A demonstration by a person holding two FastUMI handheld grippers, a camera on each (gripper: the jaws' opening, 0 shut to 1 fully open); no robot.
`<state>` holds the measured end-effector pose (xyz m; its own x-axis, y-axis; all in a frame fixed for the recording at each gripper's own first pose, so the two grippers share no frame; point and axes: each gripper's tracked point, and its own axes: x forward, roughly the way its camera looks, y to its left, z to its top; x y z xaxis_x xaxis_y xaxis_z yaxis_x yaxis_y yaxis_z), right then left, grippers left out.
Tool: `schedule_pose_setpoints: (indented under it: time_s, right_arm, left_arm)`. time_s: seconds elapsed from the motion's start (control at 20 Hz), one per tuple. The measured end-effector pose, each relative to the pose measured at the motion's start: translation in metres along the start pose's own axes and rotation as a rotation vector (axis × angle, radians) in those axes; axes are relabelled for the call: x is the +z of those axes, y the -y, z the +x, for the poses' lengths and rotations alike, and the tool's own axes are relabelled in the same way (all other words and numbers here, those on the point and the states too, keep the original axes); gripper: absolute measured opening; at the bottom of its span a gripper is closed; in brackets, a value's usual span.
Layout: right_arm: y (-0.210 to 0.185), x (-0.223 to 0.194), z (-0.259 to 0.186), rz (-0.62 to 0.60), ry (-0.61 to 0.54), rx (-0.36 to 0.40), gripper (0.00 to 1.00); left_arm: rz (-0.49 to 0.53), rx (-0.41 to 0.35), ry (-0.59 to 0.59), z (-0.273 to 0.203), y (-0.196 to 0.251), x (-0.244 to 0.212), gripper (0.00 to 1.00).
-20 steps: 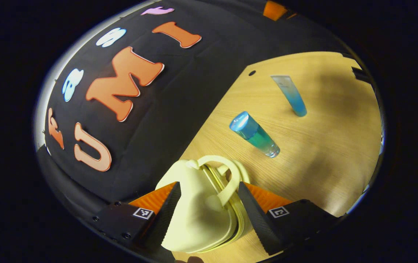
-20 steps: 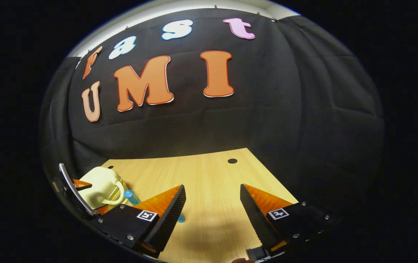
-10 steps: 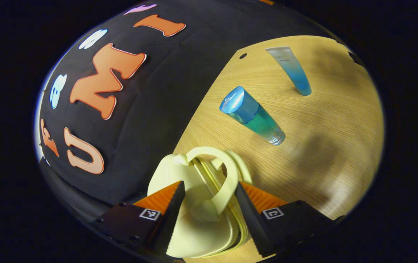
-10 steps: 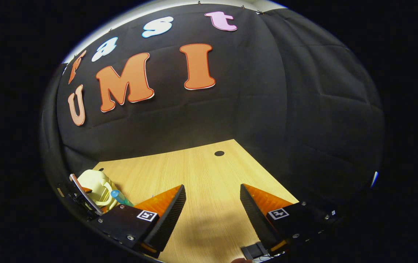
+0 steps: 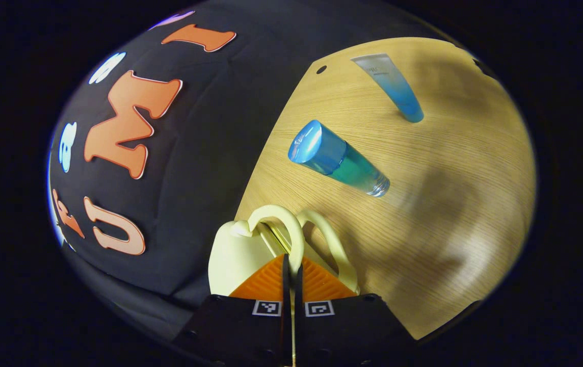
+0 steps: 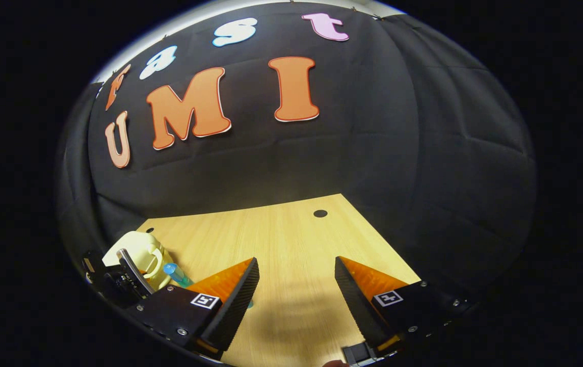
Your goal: First open the suitcase, pack the skin care products into it, and then close the suitcase.
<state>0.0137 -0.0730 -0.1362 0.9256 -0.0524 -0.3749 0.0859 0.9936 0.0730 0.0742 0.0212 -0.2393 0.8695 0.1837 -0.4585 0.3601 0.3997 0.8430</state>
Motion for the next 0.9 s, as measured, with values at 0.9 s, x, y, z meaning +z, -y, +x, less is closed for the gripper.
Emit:
schedule_pose_setpoints:
  time_s: [0.9]
  right_arm:
    - [-0.129,0.046,0.001,0.049,0.069,0.046,0.94]
  left_arm:
    - [-0.663,-0.308,0.194,-0.064,-0.123,-0.015,0.02]
